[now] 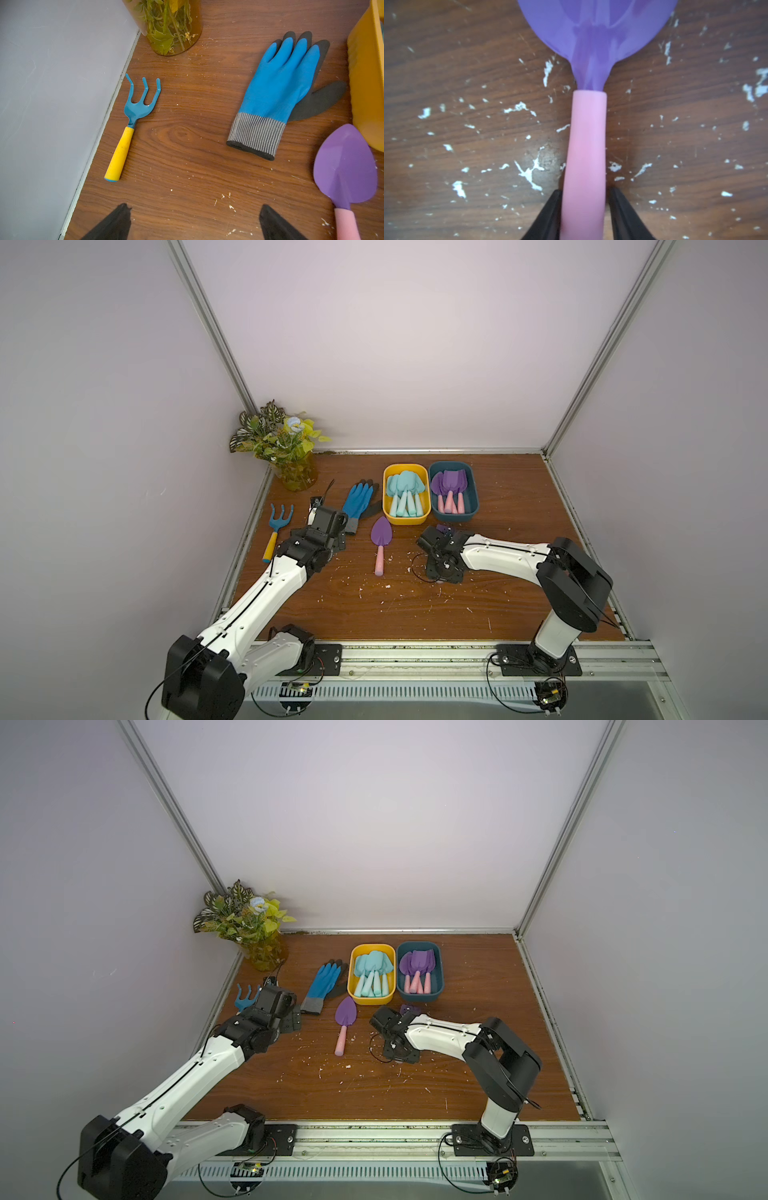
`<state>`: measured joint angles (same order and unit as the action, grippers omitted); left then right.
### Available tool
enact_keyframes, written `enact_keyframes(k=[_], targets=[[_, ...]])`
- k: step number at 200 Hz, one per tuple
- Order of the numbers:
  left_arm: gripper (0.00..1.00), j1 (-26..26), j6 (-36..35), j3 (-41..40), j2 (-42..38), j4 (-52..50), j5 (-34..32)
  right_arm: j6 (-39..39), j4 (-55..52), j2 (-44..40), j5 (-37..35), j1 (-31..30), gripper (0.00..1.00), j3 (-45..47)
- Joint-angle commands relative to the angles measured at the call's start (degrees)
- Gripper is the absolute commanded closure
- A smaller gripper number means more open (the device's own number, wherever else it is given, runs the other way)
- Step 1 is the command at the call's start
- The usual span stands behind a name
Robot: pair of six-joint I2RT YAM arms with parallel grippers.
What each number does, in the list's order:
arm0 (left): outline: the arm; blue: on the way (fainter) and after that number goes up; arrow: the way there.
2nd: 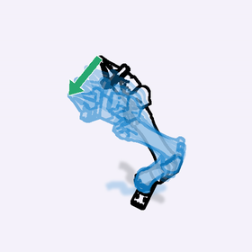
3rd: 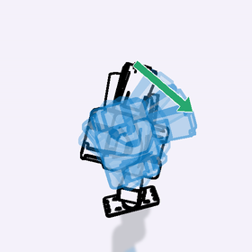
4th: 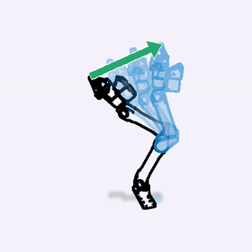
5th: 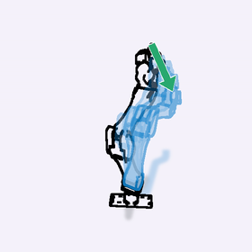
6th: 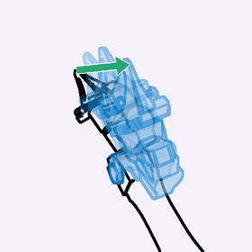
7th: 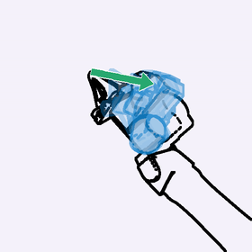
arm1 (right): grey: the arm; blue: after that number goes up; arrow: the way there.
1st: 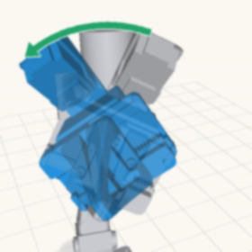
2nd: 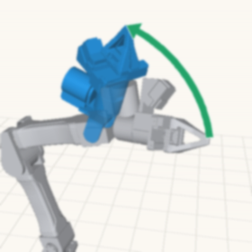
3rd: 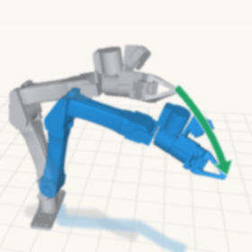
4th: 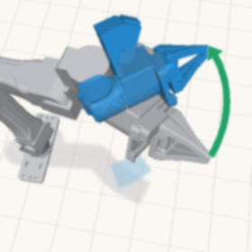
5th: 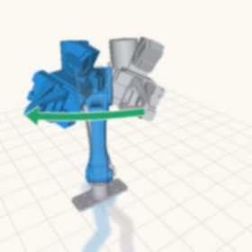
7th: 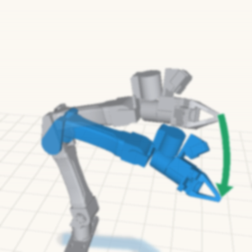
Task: Sort the small shovels by color and place them into the storage box
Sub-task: Pick up the shovel from the center of the board.
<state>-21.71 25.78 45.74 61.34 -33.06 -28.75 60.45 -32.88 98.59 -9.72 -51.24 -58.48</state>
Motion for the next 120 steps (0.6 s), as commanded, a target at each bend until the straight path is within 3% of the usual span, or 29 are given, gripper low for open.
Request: enact_keyframes(k=[1,23,65,120], targets=[[0.02,0.80,0.76,-0.68,-0.78,-0.43,-0.77,-0.07,-2.31,1.01,0.05,0.19,0.70,0.92],[0.02,0.77,0.66,-0.69,-0.78,-0.43,-0.61,-0.56,-3.34,0.12,-1.54,0.11,0.84,0.15],[0.02,0.80,0.76,-0.65,-0.96,-0.44,-0.67,-3.33,-9.57,-1.50,-7.30,0.18,0.99,-4.97],[0.02,0.77,0.67,-0.68,-0.96,-0.43,-0.52,-13.39,-19.34,-6.98,-16.26,0.98,1.00,-16.31]])
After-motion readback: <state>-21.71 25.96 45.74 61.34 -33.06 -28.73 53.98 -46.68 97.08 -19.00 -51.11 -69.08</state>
